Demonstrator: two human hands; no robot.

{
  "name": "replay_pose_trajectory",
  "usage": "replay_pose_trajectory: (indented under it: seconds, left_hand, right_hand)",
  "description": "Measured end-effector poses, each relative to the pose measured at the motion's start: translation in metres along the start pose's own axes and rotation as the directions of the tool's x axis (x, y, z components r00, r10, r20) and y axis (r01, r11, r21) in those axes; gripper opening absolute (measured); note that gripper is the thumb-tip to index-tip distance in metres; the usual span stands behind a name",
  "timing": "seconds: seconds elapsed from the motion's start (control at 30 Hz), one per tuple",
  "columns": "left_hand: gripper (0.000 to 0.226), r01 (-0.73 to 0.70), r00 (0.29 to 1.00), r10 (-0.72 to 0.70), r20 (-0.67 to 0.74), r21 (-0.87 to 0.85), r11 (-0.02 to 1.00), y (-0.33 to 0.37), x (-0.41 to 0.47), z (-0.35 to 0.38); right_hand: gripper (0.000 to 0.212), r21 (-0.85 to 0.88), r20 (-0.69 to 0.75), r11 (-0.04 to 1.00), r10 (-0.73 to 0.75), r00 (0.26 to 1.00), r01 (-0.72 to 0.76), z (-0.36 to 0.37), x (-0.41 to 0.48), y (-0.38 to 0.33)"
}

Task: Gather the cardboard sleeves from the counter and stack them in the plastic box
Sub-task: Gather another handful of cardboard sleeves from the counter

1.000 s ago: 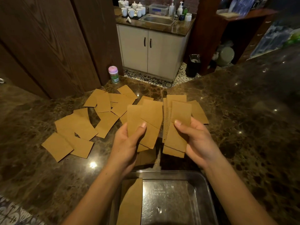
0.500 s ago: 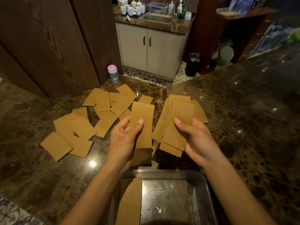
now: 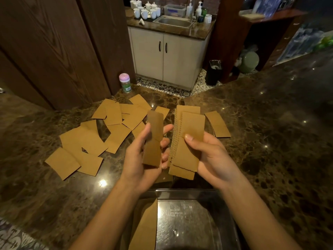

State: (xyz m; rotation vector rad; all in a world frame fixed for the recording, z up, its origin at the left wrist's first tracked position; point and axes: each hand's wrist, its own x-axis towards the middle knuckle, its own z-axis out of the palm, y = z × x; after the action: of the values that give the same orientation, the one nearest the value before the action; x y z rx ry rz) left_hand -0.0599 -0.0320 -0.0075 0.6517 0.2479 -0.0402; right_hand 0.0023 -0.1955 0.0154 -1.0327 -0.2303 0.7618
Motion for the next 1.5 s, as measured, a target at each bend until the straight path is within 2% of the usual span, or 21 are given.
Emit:
replay_pose_trajectory:
  seconds: [0.1,0.17,0.27,0.37,0.47,0.6,0.77,0.83,0.93,1.0,1.07,1.13,1.27,1.37,1.43,1.5]
  left_hand:
    - [0.047,0.019,0.998,-0.015,-0.065,0.049,0.999,0.0,-0.002,0.005]
    - [0.044,0.017,0.992,0.004,-0.126,0.164,0.986,-0.001,-0.004,0.01]
    - [0.042,0.045,0.985,0.016,-0.173,0.341,0.939,-0.006,-0.006,0.02]
    - [0.043,0.053,0.984,0.018,-0.176,0.389,0.92,-0.01,-0.005,0.026]
    - [0.046,0.034,0.986,0.027,-0.165,0.353,0.935,-0.01,-0.003,0.031]
    - [0.053,-0.012,0.991,0.055,-0.123,0.326,0.945,-0.013,-0.003,0.031]
    - [0.055,-0.001,0.989,0.054,-0.134,0.364,0.931,-0.008,0.002,0.024]
    - [0.059,0.045,0.989,0.015,-0.149,0.39,0.92,-0.003,-0.001,0.023]
    - [0.05,0.131,0.989,-0.083,-0.125,0.442,0.888,0.0,-0.005,0.023]
    - [0.055,0.16,0.986,-0.114,-0.124,0.472,0.867,-0.002,-0.005,0.022]
    - [0.073,0.162,0.985,-0.111,-0.134,0.487,0.858,-0.007,-0.005,0.02]
    - [0.078,0.145,0.986,-0.088,-0.14,0.477,0.867,-0.011,-0.007,0.02]
    - [0.058,0.1,0.991,-0.052,-0.127,0.413,0.905,-0.013,-0.008,0.015]
    - [0.046,0.034,0.994,0.015,-0.108,0.435,0.9,-0.014,-0.01,0.016]
    - [0.043,-0.048,0.996,0.074,-0.043,0.443,0.895,-0.014,-0.012,0.017]
    - [0.048,-0.047,0.999,0.051,0.001,0.415,0.909,-0.012,-0.017,0.019]
  right_hand:
    - [0.034,-0.034,-0.121,0.999,-0.007,0.993,0.003,-0.002,0.001,0.002]
    - [0.038,-0.045,-0.173,0.999,0.006,0.985,-0.014,-0.003,0.002,0.006]
    - [0.033,-0.053,-0.215,0.999,-0.004,0.977,-0.008,0.002,0.002,0.01]
    - [0.035,-0.167,-0.249,0.986,-0.072,0.966,0.03,0.013,0.003,0.018]
    - [0.039,-0.356,-0.271,0.933,-0.162,0.949,0.057,0.023,0.005,0.023]
    - [0.074,-0.677,-0.239,0.736,-0.218,0.946,-0.001,0.027,0.012,0.023]
    - [0.08,-0.838,0.003,0.521,-0.296,0.955,0.164,0.016,0.005,0.023]
    - [0.082,-0.895,0.156,0.379,-0.233,0.96,0.237,0.003,0.002,0.019]
    - [0.09,-0.918,0.365,0.121,-0.108,0.925,0.377,-0.008,0.001,0.013]
    - [0.088,-0.907,0.416,0.044,-0.078,0.906,0.42,-0.006,0.001,0.011]
    - [0.083,-0.905,0.419,0.042,-0.086,0.904,0.424,-0.004,0.001,0.008]
    - [0.081,-0.902,0.421,0.041,-0.133,0.897,0.429,-0.005,0.002,0.007]
    - [0.079,-0.893,0.436,0.03,-0.182,0.881,0.448,-0.005,-0.002,0.008]
    - [0.081,-0.892,0.439,0.039,-0.166,0.883,0.451,-0.003,-0.005,0.012]
    - [0.082,-0.899,0.417,0.069,-0.162,0.894,0.432,0.0,-0.006,0.01]
    - [0.081,-0.899,0.408,0.091,-0.175,0.896,0.427,0.002,-0.007,0.005]
